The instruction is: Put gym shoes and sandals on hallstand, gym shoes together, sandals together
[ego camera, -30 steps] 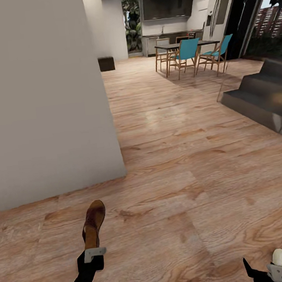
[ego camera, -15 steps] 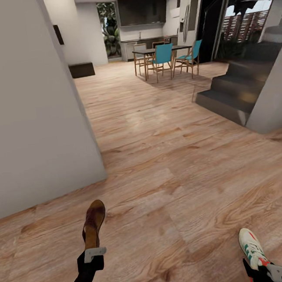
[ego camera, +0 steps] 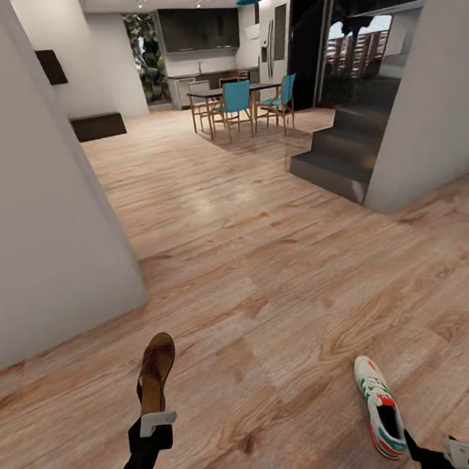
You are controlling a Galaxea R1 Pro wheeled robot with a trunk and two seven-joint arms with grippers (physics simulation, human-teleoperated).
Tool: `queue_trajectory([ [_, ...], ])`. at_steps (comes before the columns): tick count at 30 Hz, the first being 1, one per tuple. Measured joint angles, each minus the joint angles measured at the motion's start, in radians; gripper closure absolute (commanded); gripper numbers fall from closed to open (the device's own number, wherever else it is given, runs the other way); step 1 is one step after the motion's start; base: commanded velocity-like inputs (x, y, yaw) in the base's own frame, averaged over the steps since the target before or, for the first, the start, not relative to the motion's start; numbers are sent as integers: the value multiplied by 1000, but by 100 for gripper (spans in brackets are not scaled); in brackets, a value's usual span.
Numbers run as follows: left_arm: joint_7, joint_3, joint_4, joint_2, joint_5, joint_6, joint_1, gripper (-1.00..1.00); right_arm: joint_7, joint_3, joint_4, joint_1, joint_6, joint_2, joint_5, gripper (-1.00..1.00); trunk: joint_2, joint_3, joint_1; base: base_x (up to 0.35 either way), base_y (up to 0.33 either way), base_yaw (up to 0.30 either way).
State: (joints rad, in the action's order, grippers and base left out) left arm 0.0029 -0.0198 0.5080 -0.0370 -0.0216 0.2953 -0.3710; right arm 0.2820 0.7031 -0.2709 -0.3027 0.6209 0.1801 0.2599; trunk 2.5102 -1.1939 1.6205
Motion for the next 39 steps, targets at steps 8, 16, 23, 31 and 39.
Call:
queue_trajectory([
  [8, 0, -1, 0, 0, 0, 0, 0, 100, 1, -1, 0, 0, 0, 0, 0, -100, 0, 1, 0, -2, -1, -22],
  [16, 0, -1, 0, 1, 0, 0, 0, 100, 0, -2, -1, 0, 0, 0, 0, -100, 0, 1, 0, 0, 0, -1],
  [23, 0, 0, -2, 3, 0, 0, 0, 100, 0, -2, -2, 0, 0, 0, -1, -100, 0, 1, 0, 37, -109, 0],
  [31, 0, 0, -1, 2, 0, 0, 0, 100, 0, -2, -2, 0, 0, 0, 0, -100, 0, 1, 0, 89, -153, 0],
  [39, 0, 0, -1, 2, 0, 0, 0, 100, 0, -2, -1, 0, 0, 0, 1, -100, 0, 1, 0, 10, -19, 0],
])
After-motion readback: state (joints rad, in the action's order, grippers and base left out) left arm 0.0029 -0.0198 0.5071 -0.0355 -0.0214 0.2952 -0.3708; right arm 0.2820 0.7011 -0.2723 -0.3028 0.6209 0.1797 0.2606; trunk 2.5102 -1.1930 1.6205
